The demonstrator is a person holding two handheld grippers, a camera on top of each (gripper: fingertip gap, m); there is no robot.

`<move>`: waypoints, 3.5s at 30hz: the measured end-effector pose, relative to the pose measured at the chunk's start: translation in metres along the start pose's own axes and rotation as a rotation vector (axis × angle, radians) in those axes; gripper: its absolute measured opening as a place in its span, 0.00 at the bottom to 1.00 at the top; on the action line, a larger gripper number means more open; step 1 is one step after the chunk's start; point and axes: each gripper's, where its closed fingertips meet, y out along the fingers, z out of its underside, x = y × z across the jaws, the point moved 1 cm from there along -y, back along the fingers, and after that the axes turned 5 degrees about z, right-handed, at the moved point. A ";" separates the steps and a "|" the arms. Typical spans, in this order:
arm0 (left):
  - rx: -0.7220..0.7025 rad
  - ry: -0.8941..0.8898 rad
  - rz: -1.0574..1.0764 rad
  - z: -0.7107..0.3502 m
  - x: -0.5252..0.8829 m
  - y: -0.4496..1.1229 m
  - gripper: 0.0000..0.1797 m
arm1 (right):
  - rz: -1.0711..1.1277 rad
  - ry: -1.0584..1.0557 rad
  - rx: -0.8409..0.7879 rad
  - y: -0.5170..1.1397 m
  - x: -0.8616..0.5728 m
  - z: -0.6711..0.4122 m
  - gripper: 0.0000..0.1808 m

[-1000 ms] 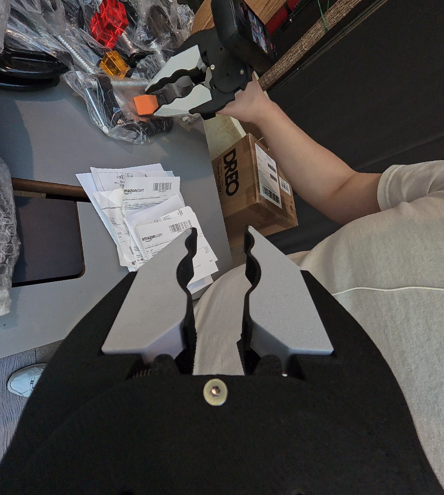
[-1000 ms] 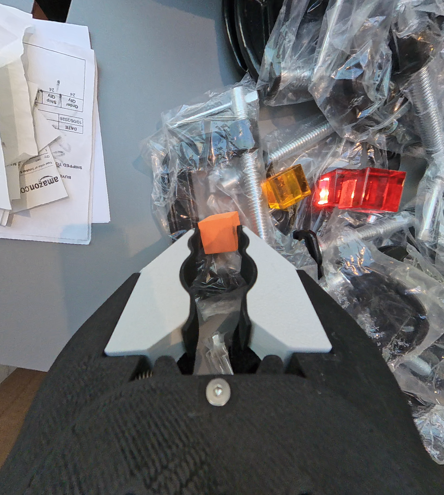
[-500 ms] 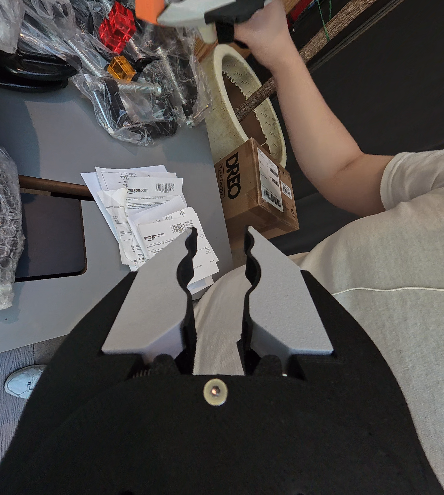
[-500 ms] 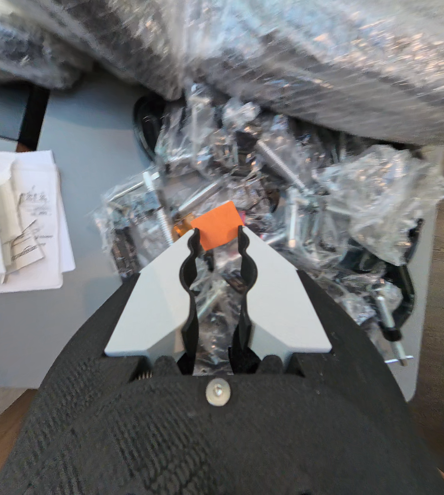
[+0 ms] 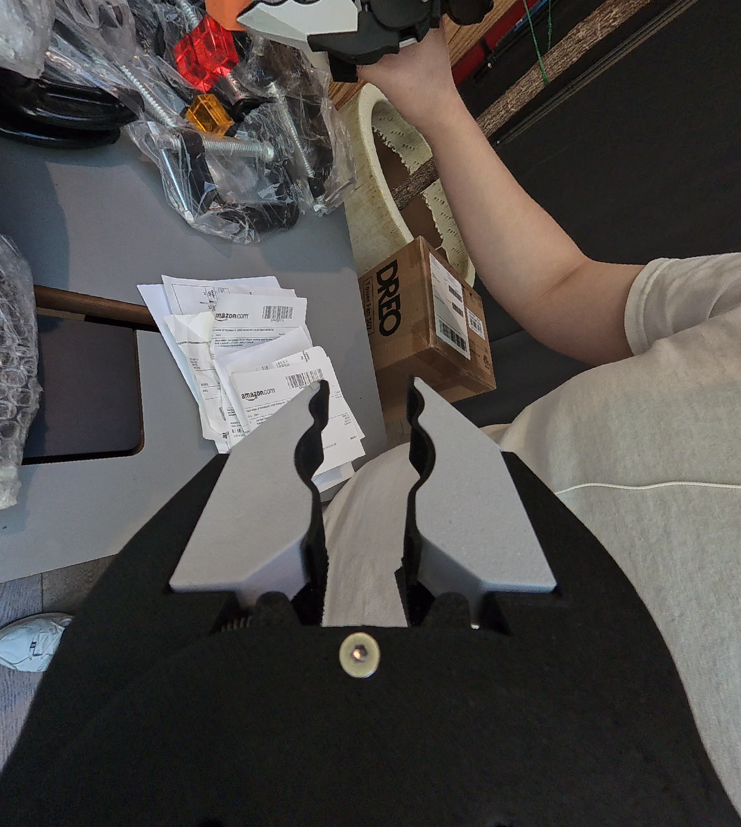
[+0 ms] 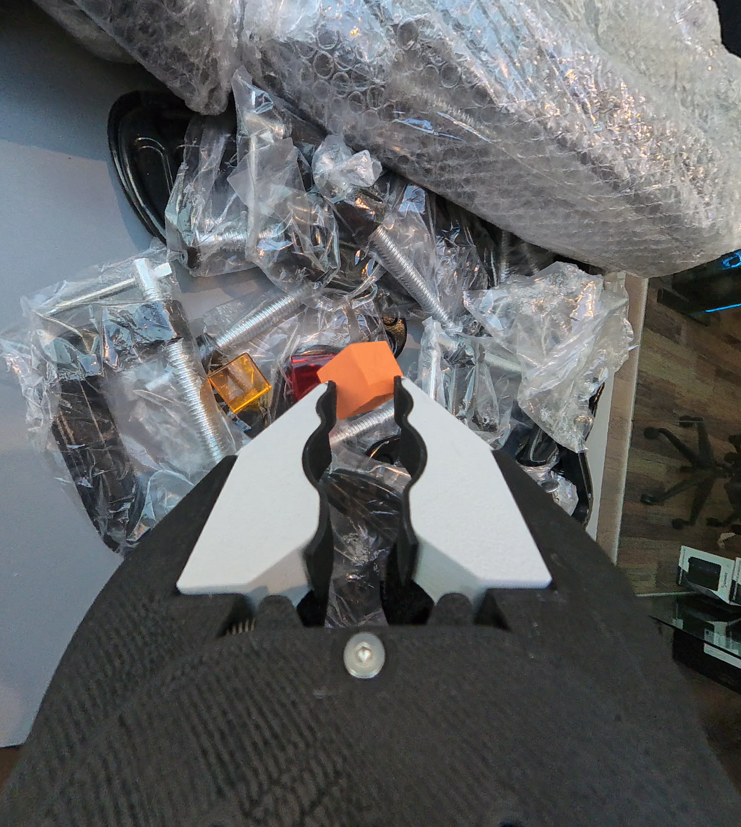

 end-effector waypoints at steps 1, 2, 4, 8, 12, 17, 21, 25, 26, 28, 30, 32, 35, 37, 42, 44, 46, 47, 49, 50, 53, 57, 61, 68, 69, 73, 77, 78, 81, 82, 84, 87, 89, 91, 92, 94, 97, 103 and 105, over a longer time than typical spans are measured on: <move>0.002 0.001 0.002 0.000 0.000 0.001 0.18 | 0.001 0.005 -0.006 0.000 0.000 -0.001 0.13; 0.004 0.003 0.002 0.000 0.000 0.001 0.18 | 0.003 0.008 -0.008 0.000 0.000 -0.001 0.13; 0.007 0.004 0.005 -0.001 -0.001 0.002 0.18 | 0.003 0.004 -0.012 0.000 0.002 0.000 0.13; 0.007 0.004 0.010 -0.002 0.000 0.003 0.18 | -0.005 -0.023 0.009 0.004 0.013 0.008 0.12; 0.016 0.000 0.013 -0.001 0.000 0.004 0.18 | -0.012 -0.004 0.002 0.001 0.019 0.010 0.12; 0.016 -0.001 0.014 -0.002 0.001 0.005 0.18 | 0.019 0.061 -0.047 -0.015 0.015 0.000 0.11; 0.034 0.003 0.027 -0.002 0.000 0.011 0.18 | 0.056 0.130 -0.052 0.003 0.009 0.000 0.11; 0.043 0.024 0.028 -0.005 -0.004 0.012 0.18 | 0.095 0.132 -0.041 0.015 0.009 0.005 0.11; 0.043 0.025 0.025 -0.005 -0.004 0.012 0.18 | 0.097 0.133 -0.045 0.016 0.009 0.006 0.11; 0.041 0.019 0.022 -0.005 -0.003 0.010 0.18 | 0.104 0.143 -0.053 0.011 0.010 0.006 0.11; 0.039 0.012 0.014 -0.004 -0.001 0.008 0.18 | 0.072 0.170 -0.057 -0.006 0.019 0.005 0.11; 0.039 0.009 0.008 -0.003 0.001 0.008 0.18 | -0.058 0.224 -0.124 -0.029 0.052 -0.003 0.11; 0.035 -0.003 0.017 -0.002 0.004 0.011 0.18 | -0.118 0.202 -0.075 -0.032 0.098 0.017 0.11; 0.048 -0.009 0.029 -0.001 0.005 0.015 0.18 | -0.119 0.154 0.029 -0.020 0.112 0.043 0.13; 0.093 0.032 0.047 -0.005 -0.004 0.025 0.18 | -0.245 0.337 -0.101 -0.027 0.097 0.020 0.25; 0.101 0.039 0.054 -0.006 -0.008 0.027 0.18 | -0.227 0.372 -0.091 -0.019 0.074 0.021 0.23; 0.111 0.039 0.055 -0.004 -0.009 0.028 0.18 | -0.235 0.338 0.006 -0.003 0.061 0.031 0.24; 0.115 0.038 0.054 -0.003 -0.009 0.028 0.18 | -0.257 0.304 0.070 0.004 0.059 0.037 0.26; 0.113 0.035 0.055 -0.003 -0.009 0.028 0.18 | -0.305 0.222 0.173 0.013 0.060 0.042 0.27; 0.112 0.033 0.055 -0.003 -0.009 0.028 0.18 | -0.319 0.189 0.212 0.015 0.060 0.044 0.25; 0.105 0.023 0.050 -0.002 -0.006 0.029 0.18 | -0.389 0.175 0.309 0.017 0.060 0.046 0.20; 0.093 0.010 0.050 -0.003 -0.002 0.031 0.18 | -0.406 0.170 0.316 0.016 0.059 0.046 0.18; 0.098 0.090 -0.028 -0.013 0.014 0.037 0.18 | -0.326 0.137 0.240 0.015 0.058 0.042 0.16; 0.257 0.525 -0.158 -0.068 0.050 0.105 0.20 | -0.381 0.050 0.295 0.017 0.063 0.041 0.15; 0.290 0.594 -0.186 -0.076 0.059 0.120 0.20 | -0.352 0.055 0.274 0.014 0.060 0.038 0.15; 0.411 0.761 -0.274 -0.107 0.093 0.181 0.24 | -0.212 0.273 0.053 -0.027 0.045 0.015 0.15; 0.491 0.863 -0.317 -0.119 0.119 0.227 0.21 | -0.095 0.452 -0.071 -0.080 0.044 0.020 0.15; 0.508 0.876 -0.319 -0.120 0.124 0.236 0.20 | -0.083 0.469 -0.075 -0.090 0.048 0.025 0.15; 0.595 0.943 -0.344 -0.120 0.138 0.256 0.19 | -0.072 0.489 -0.052 -0.108 0.061 0.041 0.15; 0.622 0.976 -0.356 -0.120 0.143 0.260 0.18 | -0.072 0.494 -0.042 -0.113 0.065 0.045 0.15; 0.673 1.025 -0.371 -0.117 0.151 0.266 0.17 | -0.064 0.505 -0.036 -0.119 0.070 0.050 0.15; 0.728 1.041 -0.393 -0.114 0.164 0.269 0.14 | -0.046 0.520 -0.033 -0.125 0.075 0.055 0.15; 0.739 1.016 -0.392 -0.115 0.165 0.270 0.14 | -0.045 0.527 -0.037 -0.127 0.078 0.057 0.15; 0.734 0.966 -0.364 -0.115 0.161 0.269 0.14 | -0.043 0.528 -0.036 -0.128 0.080 0.058 0.15; 0.720 0.932 -0.337 -0.116 0.156 0.268 0.14 | -0.040 0.529 -0.034 -0.128 0.080 0.060 0.15; 0.670 0.868 -0.294 -0.124 0.144 0.265 0.14 | -0.039 0.540 -0.037 -0.128 0.080 0.062 0.15; 0.572 0.829 -0.289 -0.153 0.128 0.263 0.14 | -0.049 0.559 -0.048 -0.127 0.083 0.064 0.14; 0.517 0.749 -0.355 -0.187 0.146 0.276 0.14 | -0.068 0.537 -0.033 -0.118 0.086 0.061 0.14; 0.524 0.742 -0.368 -0.186 0.154 0.279 0.14 | -0.068 0.527 -0.028 -0.116 0.086 0.061 0.14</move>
